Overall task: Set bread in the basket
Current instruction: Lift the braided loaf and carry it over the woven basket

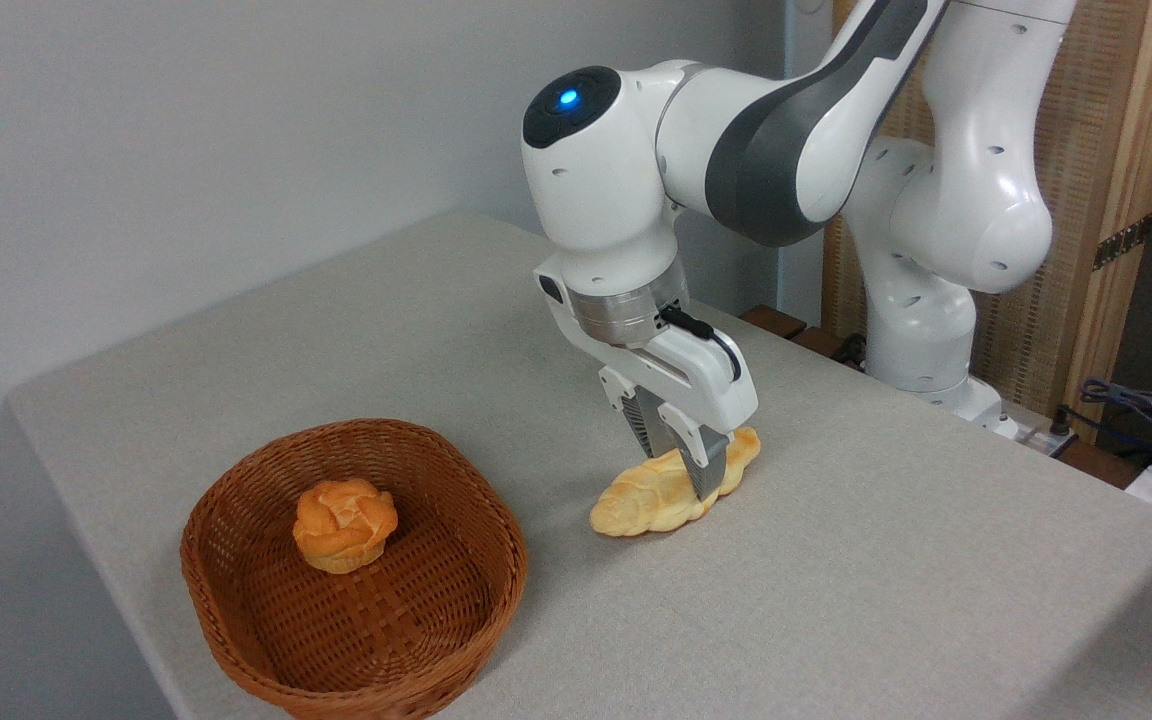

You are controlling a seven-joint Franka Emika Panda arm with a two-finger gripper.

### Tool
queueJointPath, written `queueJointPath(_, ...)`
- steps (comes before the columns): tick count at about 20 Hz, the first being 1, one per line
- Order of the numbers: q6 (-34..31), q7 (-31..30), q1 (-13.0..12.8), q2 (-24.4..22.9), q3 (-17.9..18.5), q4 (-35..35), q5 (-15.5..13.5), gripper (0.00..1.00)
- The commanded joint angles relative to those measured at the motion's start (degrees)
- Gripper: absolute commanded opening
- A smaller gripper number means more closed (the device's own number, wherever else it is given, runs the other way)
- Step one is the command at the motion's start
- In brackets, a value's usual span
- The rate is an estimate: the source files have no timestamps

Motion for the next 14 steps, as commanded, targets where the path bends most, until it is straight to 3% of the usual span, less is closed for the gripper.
queueJointPath(1,-1.2,0.6,-1.1,-1.2,1.3,0.2,0.4,0.43)
queueJointPath(6,-12.3,0.3,-3.1,-1.1,0.7,8.0,-0.2,0.43)
queueJointPath(9,-13.1,0.1,-3.4,0.2,1.2,14.6,-6.2,0.45)
queueJointPath(11,-13.2,-0.4,-3.4,3.6,1.2,20.8,-8.0,0.46)
queueJointPath(14,-12.8,-0.1,-3.4,9.0,1.3,27.8,-8.0,0.63)
